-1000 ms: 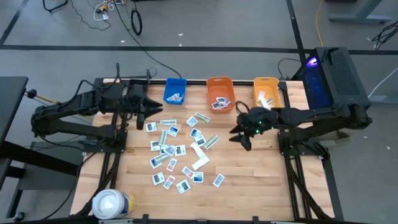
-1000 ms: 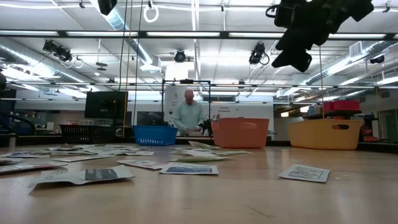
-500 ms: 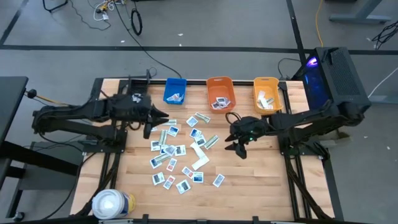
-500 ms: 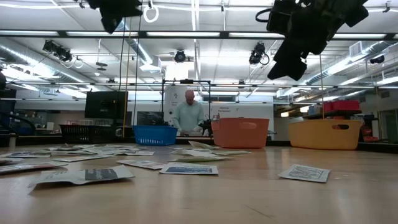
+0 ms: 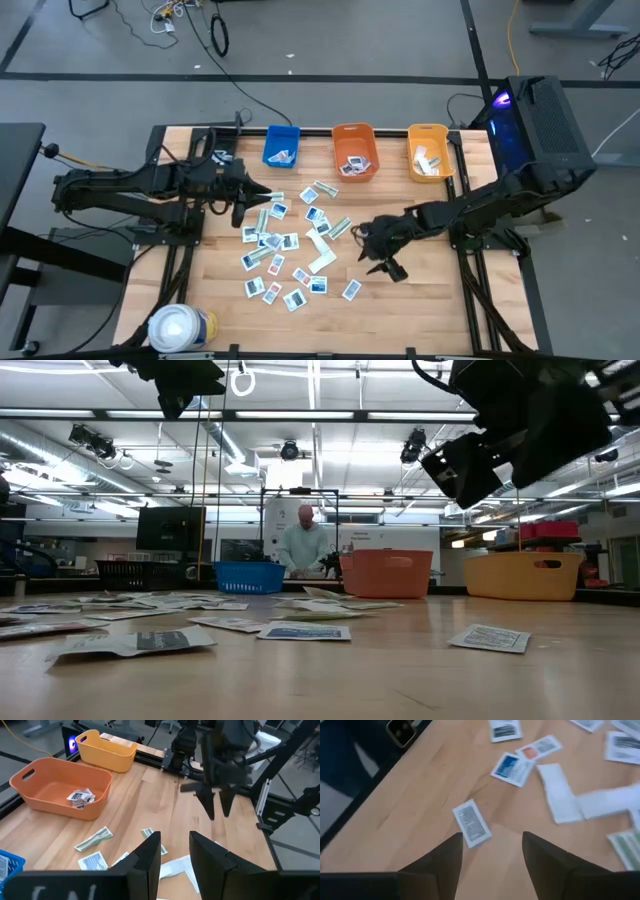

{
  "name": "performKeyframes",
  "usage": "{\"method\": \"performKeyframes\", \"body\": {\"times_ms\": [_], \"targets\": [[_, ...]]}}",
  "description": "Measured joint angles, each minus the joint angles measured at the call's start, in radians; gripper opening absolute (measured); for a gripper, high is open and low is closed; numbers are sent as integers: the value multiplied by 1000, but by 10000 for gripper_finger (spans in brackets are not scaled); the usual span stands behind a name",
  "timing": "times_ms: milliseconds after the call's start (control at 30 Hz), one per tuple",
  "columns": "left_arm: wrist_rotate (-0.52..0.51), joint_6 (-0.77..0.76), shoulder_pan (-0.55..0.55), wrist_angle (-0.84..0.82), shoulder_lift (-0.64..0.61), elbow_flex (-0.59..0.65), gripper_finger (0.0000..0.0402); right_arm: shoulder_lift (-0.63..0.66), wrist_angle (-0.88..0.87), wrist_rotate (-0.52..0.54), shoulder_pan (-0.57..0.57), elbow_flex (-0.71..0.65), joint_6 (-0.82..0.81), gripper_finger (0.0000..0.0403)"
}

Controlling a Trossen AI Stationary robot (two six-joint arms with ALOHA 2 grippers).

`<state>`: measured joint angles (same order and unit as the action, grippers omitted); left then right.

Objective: Pick & Place First Aid Supplies
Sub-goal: Put the ointment pack into the blue bin

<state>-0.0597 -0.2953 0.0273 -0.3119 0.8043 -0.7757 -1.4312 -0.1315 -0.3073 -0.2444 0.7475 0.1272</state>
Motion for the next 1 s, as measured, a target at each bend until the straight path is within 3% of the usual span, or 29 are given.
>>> {"method": "performKeyframes", "body": {"times_ms": [300,567,1000], "targets": [[0,-61,0,-2,0,0,106,-139,145,-24,-53,0,75,256],[0,-61,0,-3,0,0,106,-212,220,-16,-74,0,252,307],[0,-61,0,-22,0,0,105,-320,322,-16,-80,1,364,316]]}}
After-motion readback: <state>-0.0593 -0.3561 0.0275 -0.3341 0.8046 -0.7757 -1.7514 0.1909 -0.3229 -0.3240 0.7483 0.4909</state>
